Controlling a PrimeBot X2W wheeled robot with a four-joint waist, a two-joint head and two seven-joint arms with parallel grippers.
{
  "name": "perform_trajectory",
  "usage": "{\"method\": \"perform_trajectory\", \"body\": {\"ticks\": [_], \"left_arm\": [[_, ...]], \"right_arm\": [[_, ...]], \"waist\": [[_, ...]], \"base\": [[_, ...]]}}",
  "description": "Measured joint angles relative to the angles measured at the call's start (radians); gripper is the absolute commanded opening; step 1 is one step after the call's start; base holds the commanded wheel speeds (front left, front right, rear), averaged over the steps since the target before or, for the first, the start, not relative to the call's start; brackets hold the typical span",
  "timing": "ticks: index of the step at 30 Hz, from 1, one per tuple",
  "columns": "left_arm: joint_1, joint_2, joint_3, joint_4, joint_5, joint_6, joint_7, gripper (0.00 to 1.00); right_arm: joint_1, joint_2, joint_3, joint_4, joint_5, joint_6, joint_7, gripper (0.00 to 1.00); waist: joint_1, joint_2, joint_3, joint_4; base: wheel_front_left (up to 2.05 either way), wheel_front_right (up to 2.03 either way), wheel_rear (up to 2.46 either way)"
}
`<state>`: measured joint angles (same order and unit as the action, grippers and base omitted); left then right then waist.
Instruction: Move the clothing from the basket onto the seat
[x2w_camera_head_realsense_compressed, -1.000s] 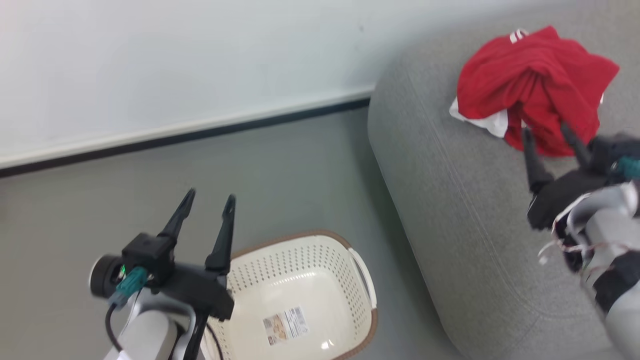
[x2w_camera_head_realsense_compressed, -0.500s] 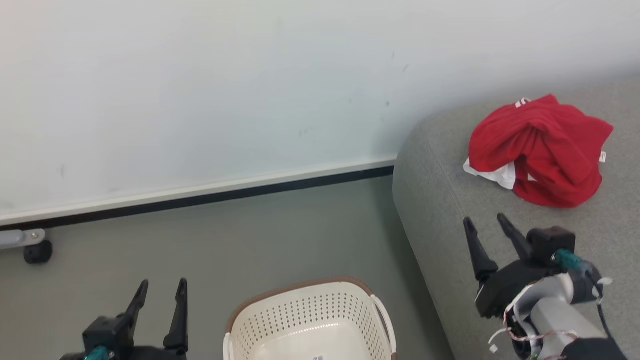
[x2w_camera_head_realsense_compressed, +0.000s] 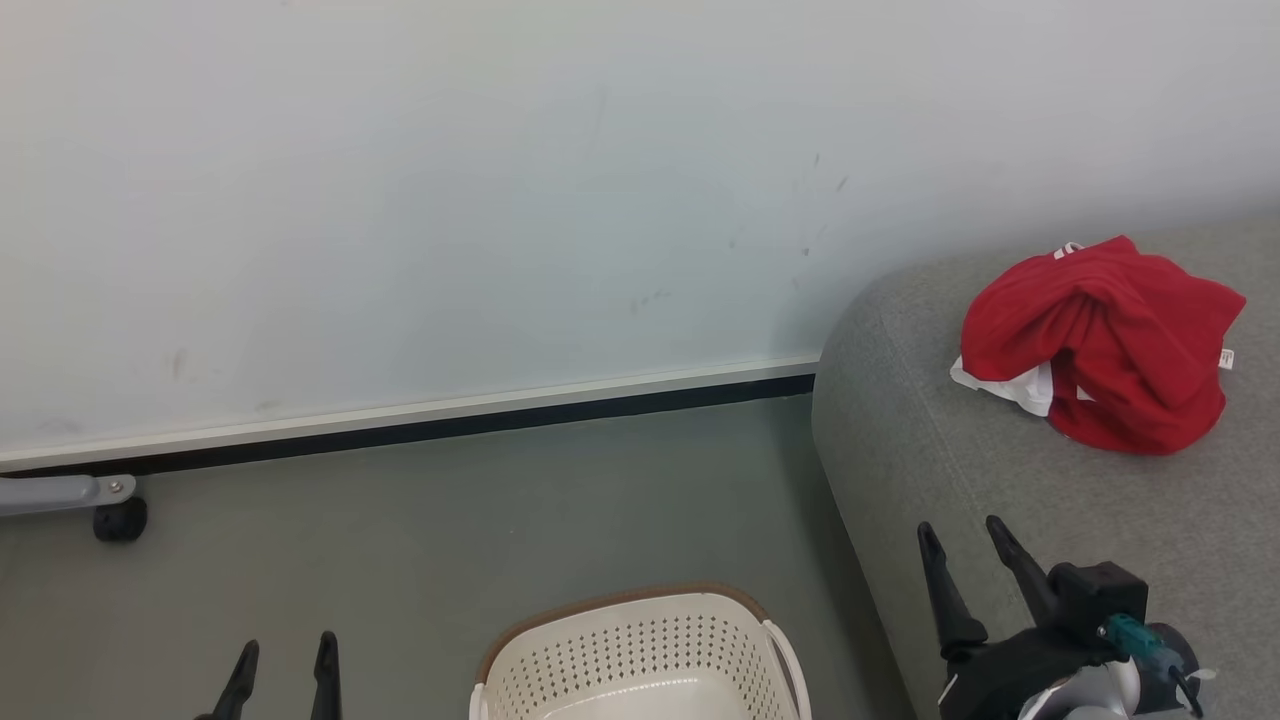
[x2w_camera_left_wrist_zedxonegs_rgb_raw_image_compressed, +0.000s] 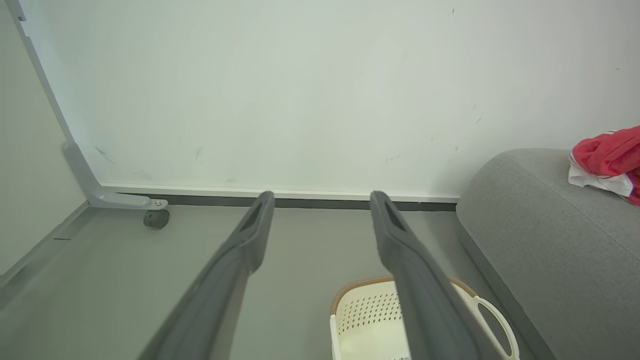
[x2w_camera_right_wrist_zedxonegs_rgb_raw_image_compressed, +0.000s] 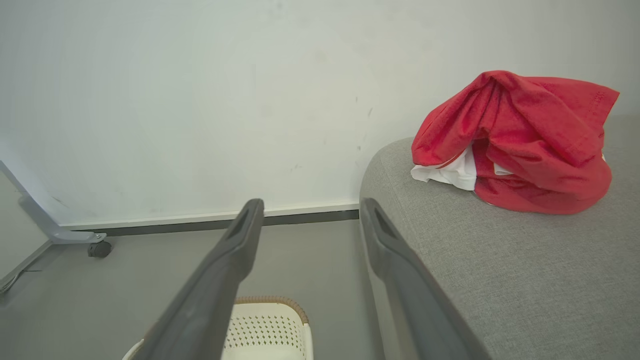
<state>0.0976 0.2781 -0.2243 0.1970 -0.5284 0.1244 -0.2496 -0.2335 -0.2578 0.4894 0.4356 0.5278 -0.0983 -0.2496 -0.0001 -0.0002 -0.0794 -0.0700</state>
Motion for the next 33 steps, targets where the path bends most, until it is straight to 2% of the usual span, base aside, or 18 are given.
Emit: {"method": "perform_trajectory", "body": {"ticks": [16, 33], "left_arm": [[0.049, -0.043, 0.093, -0.049, 0.067, 0.0, 0.0, 1.0], [0.055, -0.054, 0.099, -0.071, 0.125, 0.0, 0.0, 1.0]], "right_arm": [[0.156, 0.003, -0.081, -0.171, -0.063, -0.025, 0.0, 1.0], [0.219, 0.01, -0.151, -0.255, -0.116, -0.026, 0.0, 1.0]], "waist": [[0.0001, 0.0002, 0.01, -0.006], [0.0001, 0.0002, 0.014, -0.011]], "base": [[0.0, 0.0, 0.0], [0.0, 0.0, 0.0]]}}
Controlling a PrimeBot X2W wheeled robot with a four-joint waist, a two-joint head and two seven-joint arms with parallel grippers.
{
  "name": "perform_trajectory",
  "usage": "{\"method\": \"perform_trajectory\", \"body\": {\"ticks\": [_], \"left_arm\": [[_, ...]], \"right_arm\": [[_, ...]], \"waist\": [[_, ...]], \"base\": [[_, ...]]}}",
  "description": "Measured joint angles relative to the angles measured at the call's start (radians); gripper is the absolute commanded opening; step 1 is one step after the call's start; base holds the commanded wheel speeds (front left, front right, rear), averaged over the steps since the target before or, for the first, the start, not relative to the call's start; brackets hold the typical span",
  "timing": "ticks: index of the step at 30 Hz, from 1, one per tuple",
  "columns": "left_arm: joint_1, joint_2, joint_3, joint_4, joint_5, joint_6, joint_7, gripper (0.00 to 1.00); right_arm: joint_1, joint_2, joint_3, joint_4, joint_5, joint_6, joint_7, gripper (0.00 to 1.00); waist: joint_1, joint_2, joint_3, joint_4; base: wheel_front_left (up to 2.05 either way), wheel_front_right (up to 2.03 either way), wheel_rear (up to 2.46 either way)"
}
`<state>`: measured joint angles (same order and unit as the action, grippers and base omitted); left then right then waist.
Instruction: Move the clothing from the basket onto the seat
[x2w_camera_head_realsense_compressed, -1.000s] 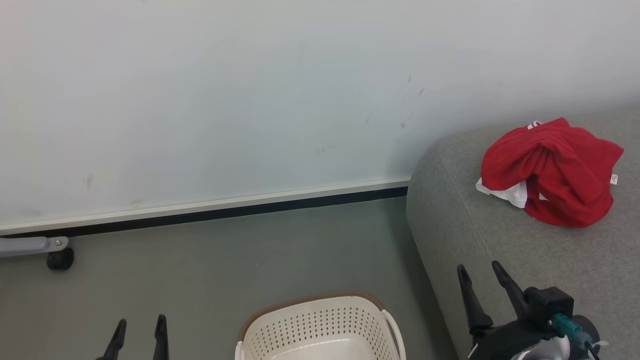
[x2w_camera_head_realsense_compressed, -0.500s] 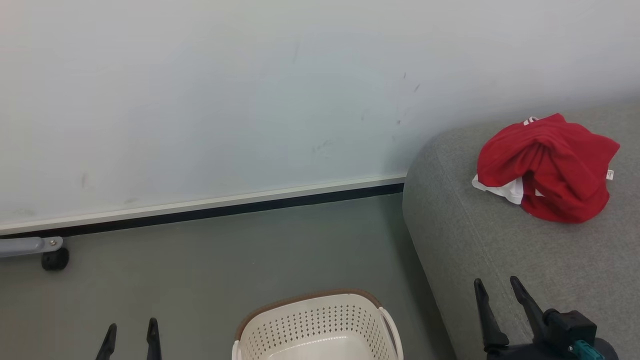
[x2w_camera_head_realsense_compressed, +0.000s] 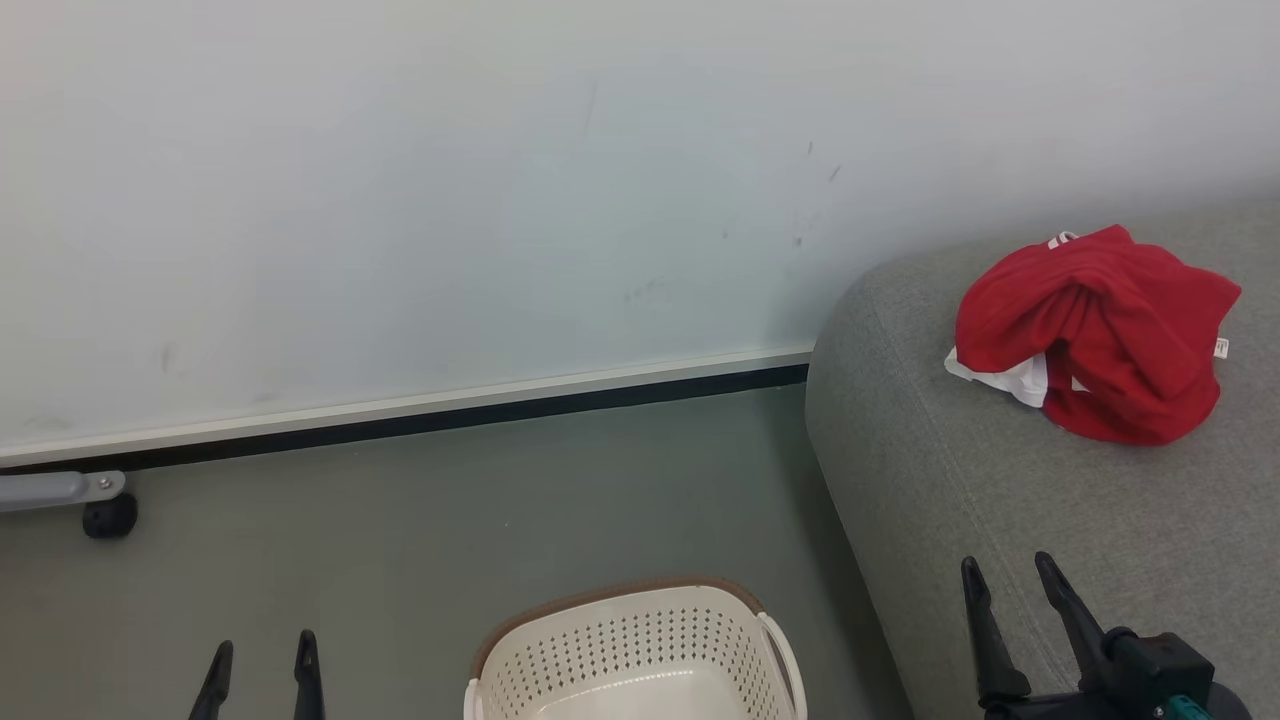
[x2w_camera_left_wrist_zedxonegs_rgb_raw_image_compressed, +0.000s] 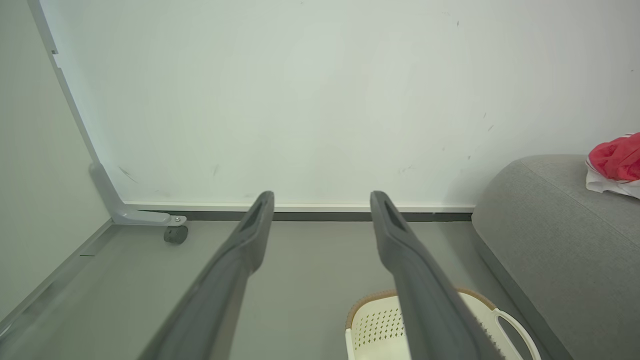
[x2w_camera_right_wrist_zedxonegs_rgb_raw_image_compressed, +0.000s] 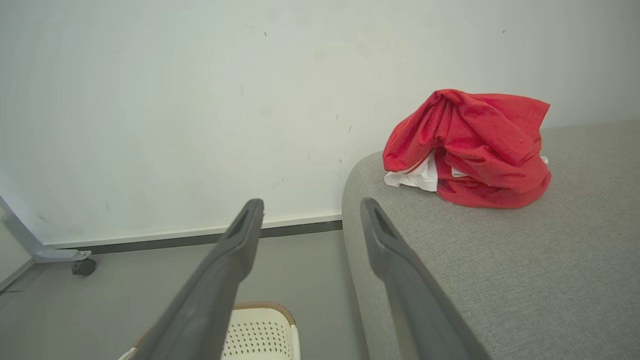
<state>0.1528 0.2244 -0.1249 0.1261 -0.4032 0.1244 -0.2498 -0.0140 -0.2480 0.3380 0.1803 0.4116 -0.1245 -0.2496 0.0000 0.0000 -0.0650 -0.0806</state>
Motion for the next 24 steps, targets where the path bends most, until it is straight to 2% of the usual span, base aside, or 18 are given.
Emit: {"method": "perform_trajectory", "body": {"ticks": [2, 3, 12, 24], "left_arm": [[0.001, -0.002, 0.004, -0.002, 0.001, 0.0, 0.0, 1.0], [0.001, -0.004, 0.009, -0.003, 0.003, 0.0, 0.0, 0.0], [0.02, -0.035, 0.002, 0.053, -0.021, -0.006, 0.011, 0.0], [0.007, -0.047, 0.027, 0.065, -0.15, -0.03, 0.055, 0.0]], "right_arm": [[0.005, 0.004, -0.007, -0.006, -0.01, 0.0, 0.0, 1.0], [0.006, 0.007, -0.011, -0.007, -0.014, 0.0, 0.0, 0.0], [0.044, 0.032, -0.011, 0.048, -0.001, 0.003, 0.012, 0.0], [0.039, 0.05, -0.063, 0.054, 0.13, 0.029, 0.055, 0.0]], "waist": [[0.0, 0.0, 0.001, 0.001], [0.0, 0.0, 0.002, 0.001], [0.0, 0.0, 0.003, 0.002], [0.0001, 0.0, 0.011, 0.012]], "base": [[0.0, 0.0, 0.0], [0.0, 0.0, 0.0], [0.0, 0.0, 0.0], [0.0, 0.0, 0.0]]}}
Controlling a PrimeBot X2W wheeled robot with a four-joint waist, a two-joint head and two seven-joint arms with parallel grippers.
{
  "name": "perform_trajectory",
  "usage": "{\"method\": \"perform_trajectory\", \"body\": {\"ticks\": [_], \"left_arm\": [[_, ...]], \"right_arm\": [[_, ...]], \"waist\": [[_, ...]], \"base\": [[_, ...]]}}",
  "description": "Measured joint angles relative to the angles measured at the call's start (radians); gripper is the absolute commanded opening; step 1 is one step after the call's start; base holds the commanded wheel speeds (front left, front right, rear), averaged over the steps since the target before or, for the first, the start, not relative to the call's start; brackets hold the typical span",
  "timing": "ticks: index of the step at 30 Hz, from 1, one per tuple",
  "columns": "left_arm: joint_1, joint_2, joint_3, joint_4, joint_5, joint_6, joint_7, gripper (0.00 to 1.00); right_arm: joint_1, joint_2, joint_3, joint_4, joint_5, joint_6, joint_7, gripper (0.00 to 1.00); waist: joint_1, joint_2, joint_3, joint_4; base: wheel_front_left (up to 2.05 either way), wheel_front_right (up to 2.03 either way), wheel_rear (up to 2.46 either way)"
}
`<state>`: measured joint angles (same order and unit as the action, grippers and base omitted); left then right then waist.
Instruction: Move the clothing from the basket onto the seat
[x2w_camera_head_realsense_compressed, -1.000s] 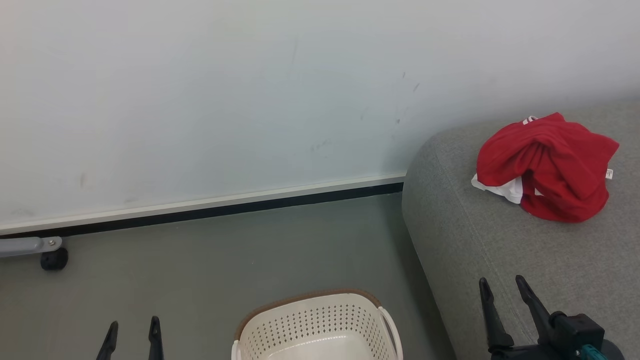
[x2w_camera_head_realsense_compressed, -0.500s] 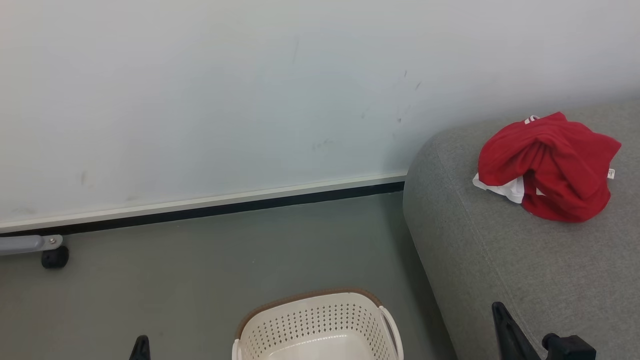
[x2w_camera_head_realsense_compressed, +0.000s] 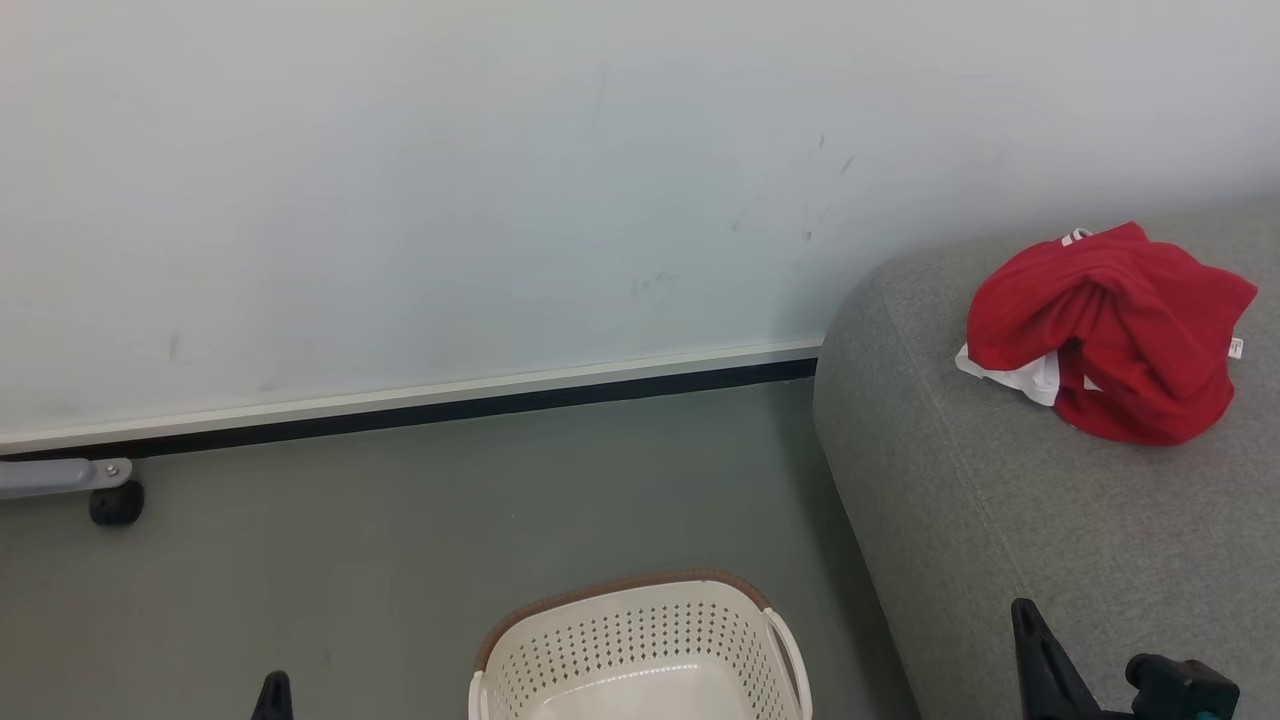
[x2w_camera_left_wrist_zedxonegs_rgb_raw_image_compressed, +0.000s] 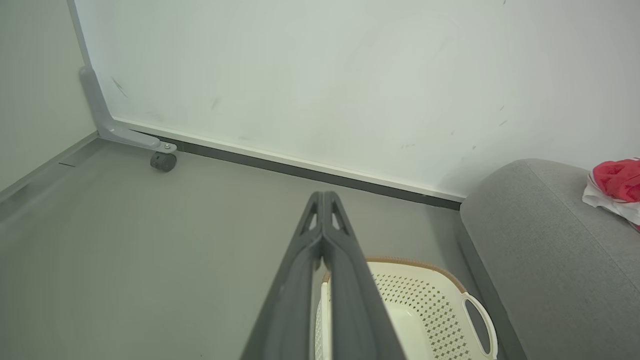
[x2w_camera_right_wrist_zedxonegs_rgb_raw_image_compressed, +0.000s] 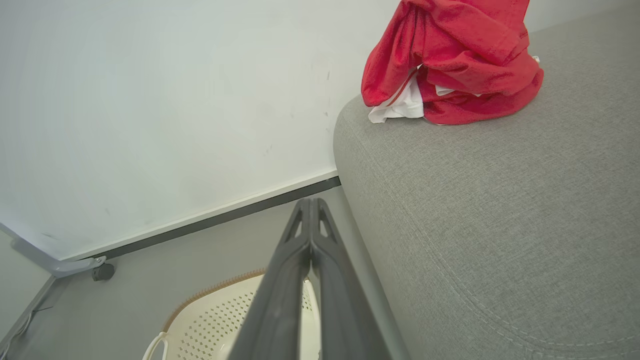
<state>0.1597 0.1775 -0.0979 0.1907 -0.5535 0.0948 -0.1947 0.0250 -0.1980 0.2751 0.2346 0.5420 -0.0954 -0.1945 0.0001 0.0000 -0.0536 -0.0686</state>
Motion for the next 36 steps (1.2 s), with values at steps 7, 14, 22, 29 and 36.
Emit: {"method": "perform_trajectory", "body": {"ticks": [7, 14, 22, 29, 36], "left_arm": [[-0.017, -0.01, 0.016, 0.007, -0.074, -0.016, 0.023, 0.0], [-0.035, -0.021, 0.029, 0.016, -0.146, -0.034, 0.045, 0.0], [-0.055, -0.03, 0.045, 0.024, -0.238, -0.051, 0.073, 0.0], [-0.067, -0.04, 0.058, 0.032, -0.315, -0.066, 0.098, 0.0], [-0.083, -0.051, 0.072, 0.038, -0.389, -0.079, 0.12, 0.0]], "right_arm": [[-0.011, 0.012, -0.03, 0.006, 0.08, 0.017, 0.022, 0.0], [-0.016, 0.023, -0.06, 0.01, 0.158, 0.032, 0.046, 0.0], [-0.022, 0.036, -0.095, 0.016, 0.244, 0.047, 0.073, 0.0], [-0.037, 0.047, -0.125, 0.021, 0.319, 0.062, 0.098, 0.0], [-0.038, 0.057, -0.154, 0.026, 0.399, 0.078, 0.12, 0.0]], "waist": [[0.0, 0.0, 0.004, 0.005], [0.0, 0.0, 0.008, 0.01], [0.0, 0.0, 0.012, 0.016], [0.0, 0.0, 0.016, 0.021], [0.0, 0.0, 0.021, 0.026]], "base": [[0.0, 0.0, 0.0], [0.0, 0.0, 0.0], [0.0, 0.0, 0.0], [0.0, 0.0, 0.0], [0.0, 0.0, 0.0]]}}
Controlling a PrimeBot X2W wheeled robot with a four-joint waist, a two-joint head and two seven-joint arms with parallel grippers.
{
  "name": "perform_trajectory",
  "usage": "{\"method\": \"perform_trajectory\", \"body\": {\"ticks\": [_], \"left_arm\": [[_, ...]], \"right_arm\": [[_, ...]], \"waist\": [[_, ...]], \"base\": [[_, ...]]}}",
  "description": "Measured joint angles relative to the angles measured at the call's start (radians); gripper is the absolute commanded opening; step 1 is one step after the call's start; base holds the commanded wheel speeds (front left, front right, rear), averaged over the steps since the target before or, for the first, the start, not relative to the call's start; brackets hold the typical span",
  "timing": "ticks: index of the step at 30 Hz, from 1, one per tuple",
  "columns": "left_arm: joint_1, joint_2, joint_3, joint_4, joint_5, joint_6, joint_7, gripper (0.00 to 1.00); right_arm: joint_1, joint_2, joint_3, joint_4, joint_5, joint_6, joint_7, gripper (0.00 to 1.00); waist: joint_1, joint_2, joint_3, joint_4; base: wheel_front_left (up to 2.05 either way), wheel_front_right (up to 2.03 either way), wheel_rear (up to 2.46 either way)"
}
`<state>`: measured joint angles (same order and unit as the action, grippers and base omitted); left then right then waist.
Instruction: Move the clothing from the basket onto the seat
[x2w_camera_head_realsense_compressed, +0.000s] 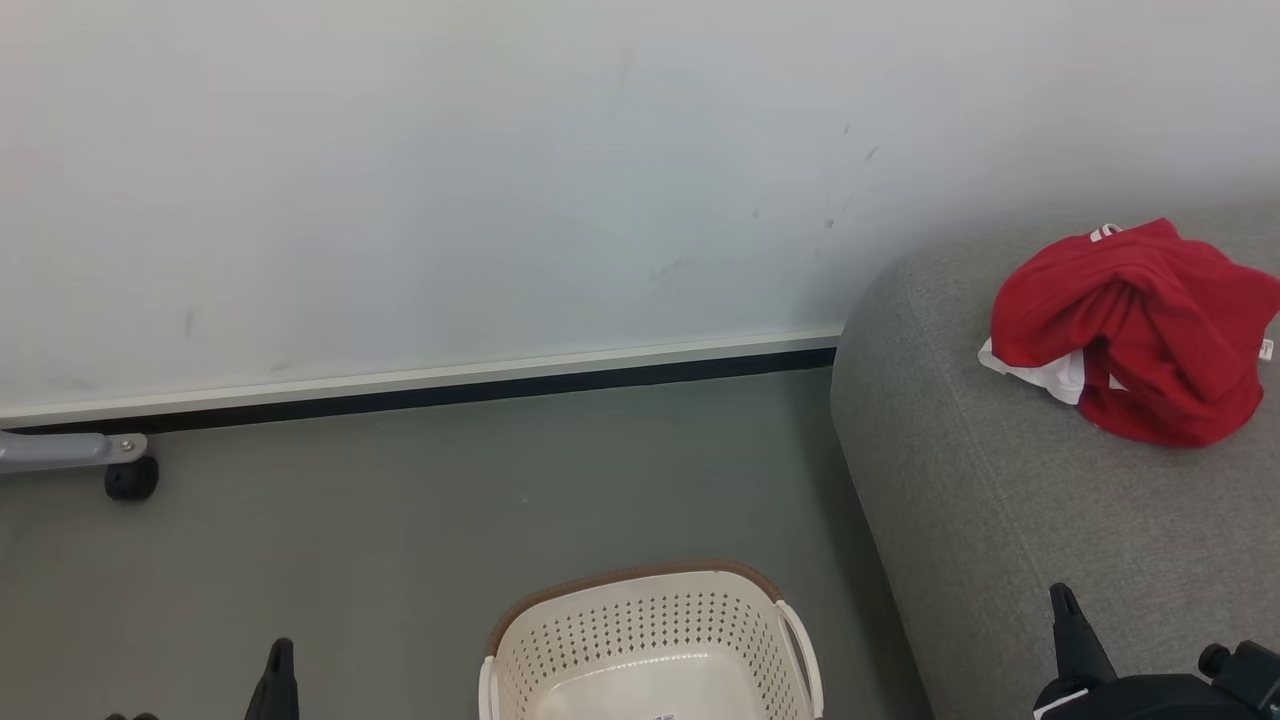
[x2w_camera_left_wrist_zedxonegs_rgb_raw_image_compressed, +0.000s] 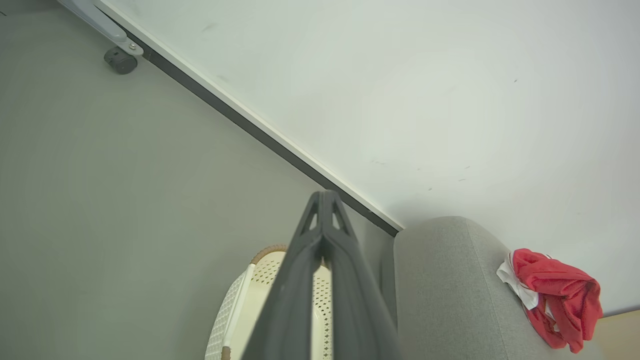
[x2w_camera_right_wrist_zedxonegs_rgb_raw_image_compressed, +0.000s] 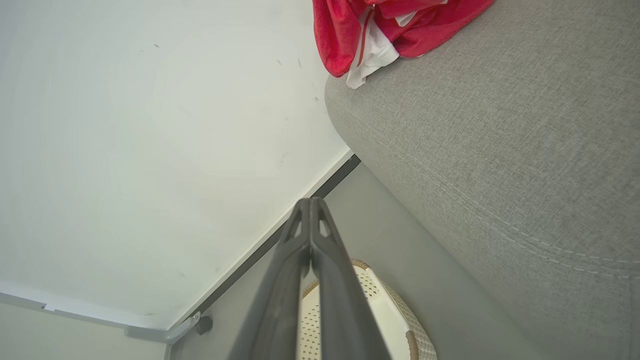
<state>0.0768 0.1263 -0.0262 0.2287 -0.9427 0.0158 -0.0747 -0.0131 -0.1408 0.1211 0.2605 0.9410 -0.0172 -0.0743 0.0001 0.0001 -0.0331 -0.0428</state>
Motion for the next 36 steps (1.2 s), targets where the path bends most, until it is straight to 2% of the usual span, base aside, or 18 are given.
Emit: {"method": "perform_trajectory", "body": {"ticks": [36], "left_arm": [[-0.09, -0.047, 0.07, 0.041, -0.38, -0.079, 0.11, 0.0]], "right_arm": [[-0.042, 0.058, -0.15, 0.022, 0.388, 0.08, 0.11, 0.0]], "waist": [[-0.0002, 0.0, 0.021, 0.025]], "base": [[0.0, 0.0, 0.0]]}}
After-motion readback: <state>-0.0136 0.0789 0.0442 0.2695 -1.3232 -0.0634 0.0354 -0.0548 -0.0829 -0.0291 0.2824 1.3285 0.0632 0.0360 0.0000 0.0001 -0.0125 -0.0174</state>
